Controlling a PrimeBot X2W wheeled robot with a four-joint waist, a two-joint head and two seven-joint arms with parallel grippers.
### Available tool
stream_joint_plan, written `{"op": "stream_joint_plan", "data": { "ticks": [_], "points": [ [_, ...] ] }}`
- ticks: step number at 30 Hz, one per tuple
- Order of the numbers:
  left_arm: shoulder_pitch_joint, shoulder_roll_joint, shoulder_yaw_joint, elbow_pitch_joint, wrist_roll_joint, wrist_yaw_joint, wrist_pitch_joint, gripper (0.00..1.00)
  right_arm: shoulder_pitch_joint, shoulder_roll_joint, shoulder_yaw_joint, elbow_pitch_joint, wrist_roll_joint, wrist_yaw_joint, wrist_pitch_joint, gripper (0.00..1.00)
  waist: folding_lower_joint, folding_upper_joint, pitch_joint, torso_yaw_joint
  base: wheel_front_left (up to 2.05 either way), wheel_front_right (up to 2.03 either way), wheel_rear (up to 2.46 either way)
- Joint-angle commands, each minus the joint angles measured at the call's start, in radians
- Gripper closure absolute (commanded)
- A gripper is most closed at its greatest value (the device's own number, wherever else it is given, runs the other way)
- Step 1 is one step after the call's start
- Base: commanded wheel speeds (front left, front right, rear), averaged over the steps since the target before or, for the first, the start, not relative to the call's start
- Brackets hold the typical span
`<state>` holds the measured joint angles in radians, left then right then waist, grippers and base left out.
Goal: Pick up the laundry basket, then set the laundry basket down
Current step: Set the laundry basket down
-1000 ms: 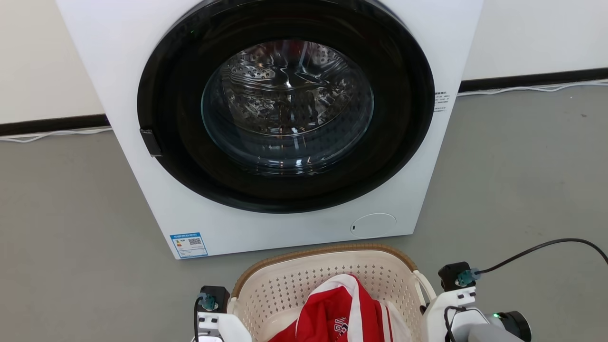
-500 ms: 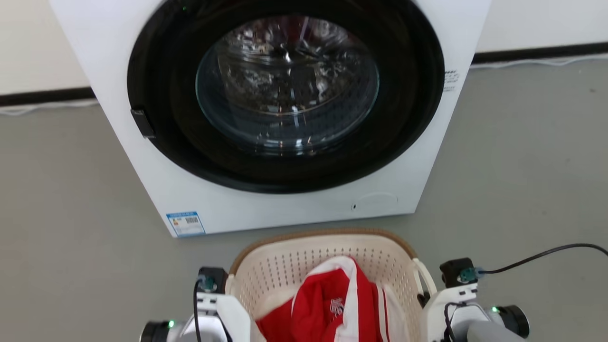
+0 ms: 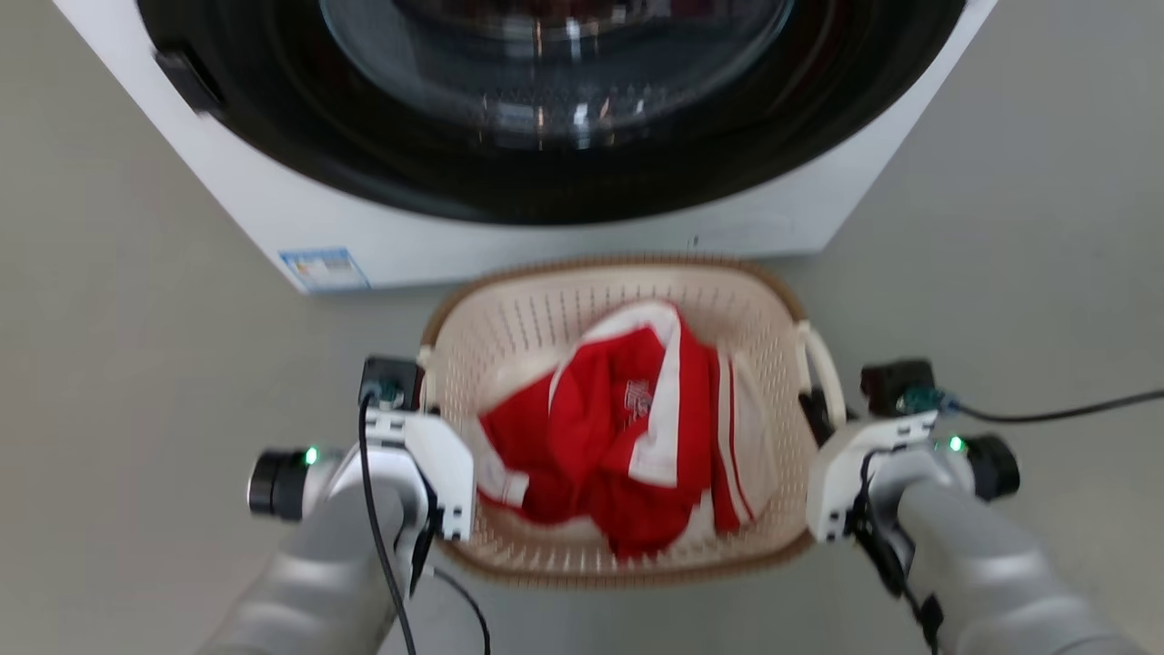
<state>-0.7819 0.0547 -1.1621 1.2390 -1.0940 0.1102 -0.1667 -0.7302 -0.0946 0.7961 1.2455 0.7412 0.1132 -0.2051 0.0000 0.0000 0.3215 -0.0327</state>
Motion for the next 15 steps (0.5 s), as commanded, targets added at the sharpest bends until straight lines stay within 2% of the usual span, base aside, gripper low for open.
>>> {"op": "stream_joint_plan", "data": {
  "ticks": [1,8,15],
  "points": [
    [-0.068,-0.005,0.003,-0.011,0.027,0.006,-0.026,1.0,-0.027,0.019,0.025,-0.03,-0.002,0.017,-0.027,1.0,0.0,0.0,0.124,0.011,0.0,0.0,0.0],
    [-0.158,-0.005,-0.01,-0.018,0.049,0.03,-0.053,1.0,-0.116,-0.017,0.009,-0.031,-0.001,0.017,-0.051,1.0,0.0,0.0,0.289,0.015,0.0,0.0,0.0],
    [-0.207,-0.005,-0.009,-0.025,0.058,0.05,-0.079,1.0,-0.163,-0.041,-0.011,-0.049,-0.011,0.017,-0.056,1.0,0.0,0.0,0.39,0.012,0.0,0.0,0.0]
  ]
}}
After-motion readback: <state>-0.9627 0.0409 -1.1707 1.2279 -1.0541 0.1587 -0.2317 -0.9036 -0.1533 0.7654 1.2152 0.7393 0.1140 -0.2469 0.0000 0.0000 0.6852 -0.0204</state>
